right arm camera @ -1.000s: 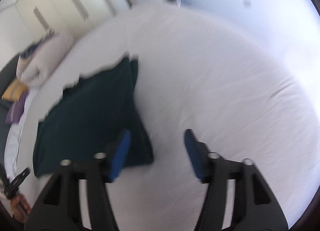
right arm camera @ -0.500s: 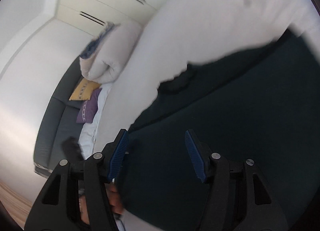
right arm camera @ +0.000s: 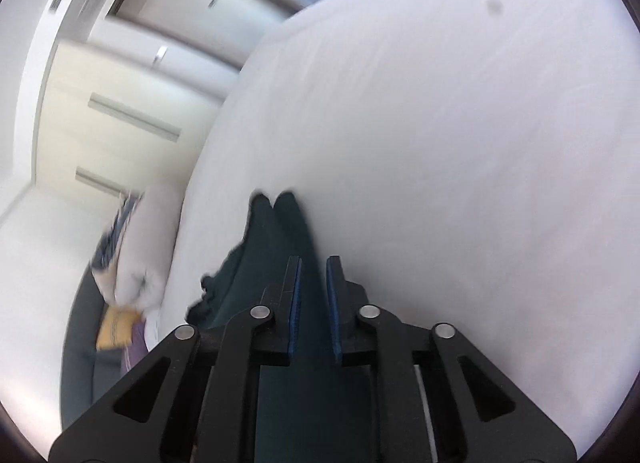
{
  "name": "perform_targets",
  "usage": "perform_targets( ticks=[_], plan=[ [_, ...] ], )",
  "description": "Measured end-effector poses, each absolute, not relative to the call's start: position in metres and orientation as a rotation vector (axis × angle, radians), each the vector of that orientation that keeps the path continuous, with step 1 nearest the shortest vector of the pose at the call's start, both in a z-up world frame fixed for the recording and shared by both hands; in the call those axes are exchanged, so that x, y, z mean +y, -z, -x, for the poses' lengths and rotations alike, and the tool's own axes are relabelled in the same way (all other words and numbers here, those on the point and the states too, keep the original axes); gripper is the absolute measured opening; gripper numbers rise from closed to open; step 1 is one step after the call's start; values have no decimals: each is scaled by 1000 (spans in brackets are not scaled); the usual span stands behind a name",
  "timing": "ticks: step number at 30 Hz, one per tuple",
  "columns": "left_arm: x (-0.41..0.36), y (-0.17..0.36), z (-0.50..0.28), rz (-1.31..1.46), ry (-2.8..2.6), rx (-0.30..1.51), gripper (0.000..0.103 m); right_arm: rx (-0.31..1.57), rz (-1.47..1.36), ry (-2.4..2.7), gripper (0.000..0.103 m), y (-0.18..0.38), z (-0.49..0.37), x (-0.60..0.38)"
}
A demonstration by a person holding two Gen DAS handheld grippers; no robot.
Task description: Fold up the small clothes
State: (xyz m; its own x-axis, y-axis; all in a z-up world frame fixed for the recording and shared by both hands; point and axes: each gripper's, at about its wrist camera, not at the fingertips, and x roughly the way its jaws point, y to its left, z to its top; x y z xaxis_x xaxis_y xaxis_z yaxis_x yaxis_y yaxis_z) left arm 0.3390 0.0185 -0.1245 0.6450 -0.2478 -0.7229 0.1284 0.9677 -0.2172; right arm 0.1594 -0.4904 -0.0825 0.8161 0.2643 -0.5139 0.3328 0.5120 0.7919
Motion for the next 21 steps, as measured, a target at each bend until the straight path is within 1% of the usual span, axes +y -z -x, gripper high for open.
perform_targets(
  ticks=[3,6,9,12,14,15,18,21],
  plan=[
    [17,125,-338,135,207,835,66,628,-968,-72,15,54,-154,-455],
    [16,126,-339,135,207,835,66,718,-847,-321,15,36,-171,-373],
    [15,127,-340,135,207,834,66,841,-773,-480,15,48,-188,-303],
    [15,127,-338,138,209,831,66,941,-746,-499,15,77,-194,-267],
    [16,126,-337,137,210,830,66,983,-784,-475,13,103,-198,-264],
    [17,126,-336,137,210,828,66,966,-831,-499,11,110,-199,-271],
    [16,127,-337,136,210,825,66,898,-905,-442,11,116,-199,-302],
    [17,127,-337,136,210,822,66,829,-972,-358,11,121,-185,-353]
  ],
)
